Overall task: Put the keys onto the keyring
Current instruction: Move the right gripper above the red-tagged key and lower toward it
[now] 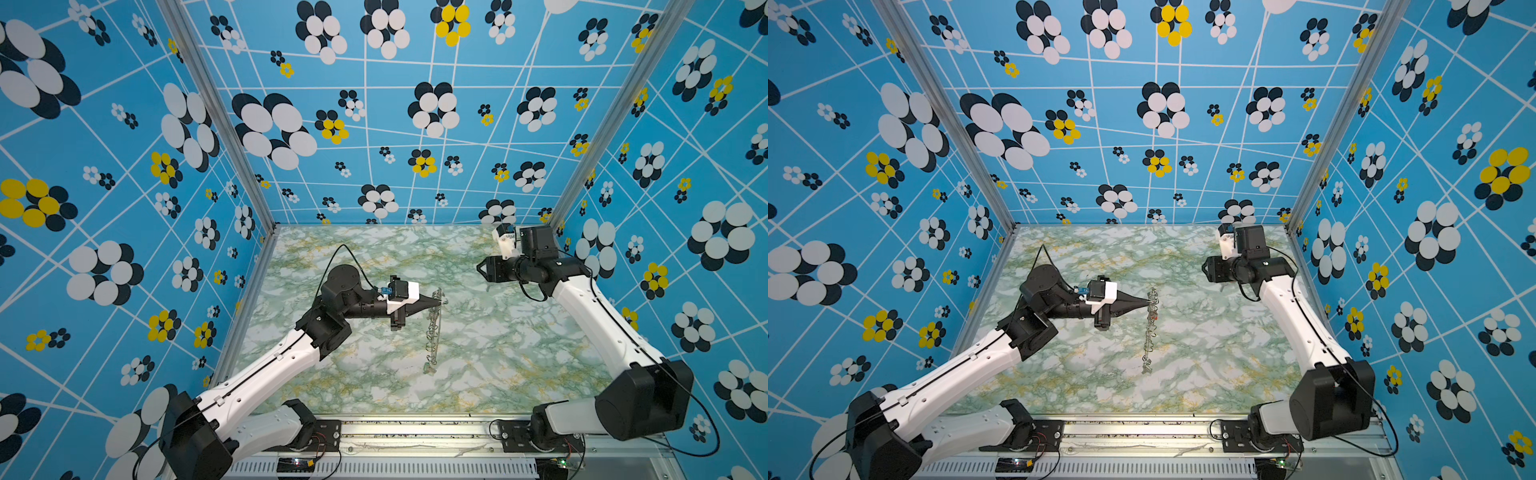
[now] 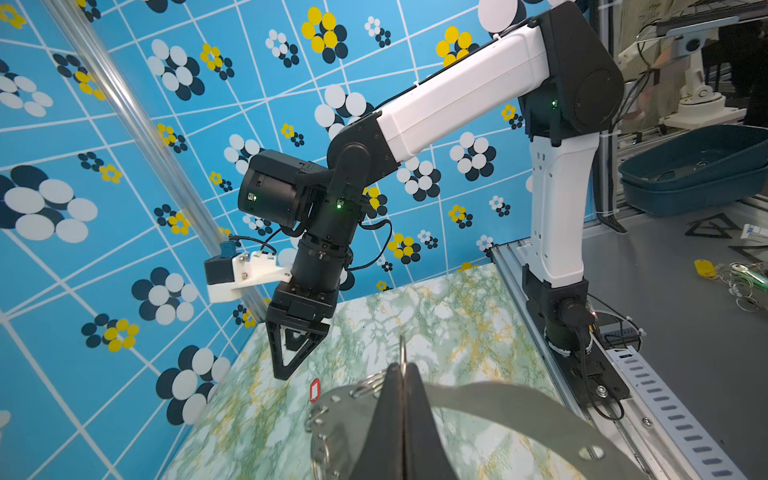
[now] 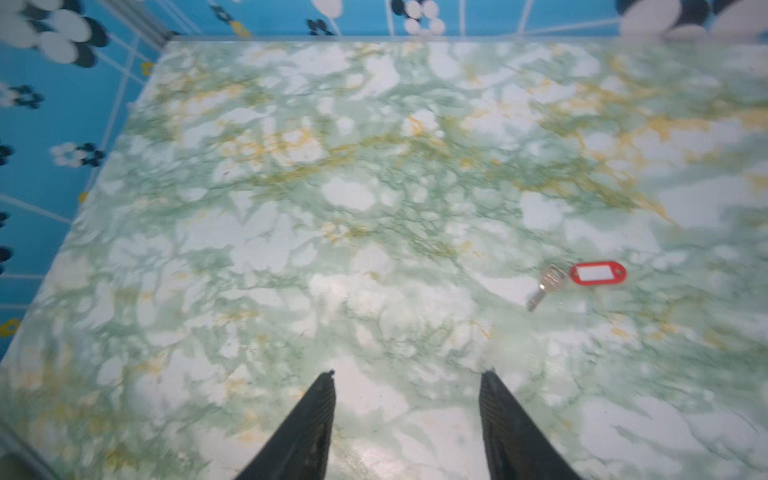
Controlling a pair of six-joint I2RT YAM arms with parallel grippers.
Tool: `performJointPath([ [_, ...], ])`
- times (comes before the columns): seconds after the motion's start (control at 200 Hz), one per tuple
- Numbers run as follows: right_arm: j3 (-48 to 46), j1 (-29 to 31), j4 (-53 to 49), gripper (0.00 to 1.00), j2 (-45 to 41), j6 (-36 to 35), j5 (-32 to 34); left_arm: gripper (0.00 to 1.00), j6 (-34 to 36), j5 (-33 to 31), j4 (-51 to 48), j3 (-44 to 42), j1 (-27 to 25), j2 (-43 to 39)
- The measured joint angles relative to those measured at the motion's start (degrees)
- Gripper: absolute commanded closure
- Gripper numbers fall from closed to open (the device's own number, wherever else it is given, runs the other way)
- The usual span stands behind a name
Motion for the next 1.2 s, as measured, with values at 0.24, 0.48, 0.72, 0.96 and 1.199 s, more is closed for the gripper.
performJointPath([
  [0.24, 5.75, -4.00, -0.74, 0.43, 13.70, 4.85, 7.76, 1.00, -1.01, -2.05, -0.31, -0.81, 0.02, -0.20],
  [0.48, 17.70, -7.72, -4.09, 0.57, 29.33, 12.66, 10.14, 1.00, -2.21, -2.03, -0.33, -1.49, 0.42, -0.20],
  [0.72, 27.61, -7.41, -8.68, 0.57, 39.21, 20.13, 10.75, 1.00, -2.80, -2.03, -0.26, -1.73, 0.57, -0.17],
  [0.96, 30.64, -6.78, -12.50, 0.53, 41.90, 21.27, 13.00, 1.00, -2.82, -2.03, -0.04, -2.62, 0.85, 0.26],
  [1.199, 31.19, -6.69, -13.46, 0.50, 44.87, 21.03, 15.34, 1.00, -3.23, -2.05, 1.05, -3.30, 0.90, 0.98],
])
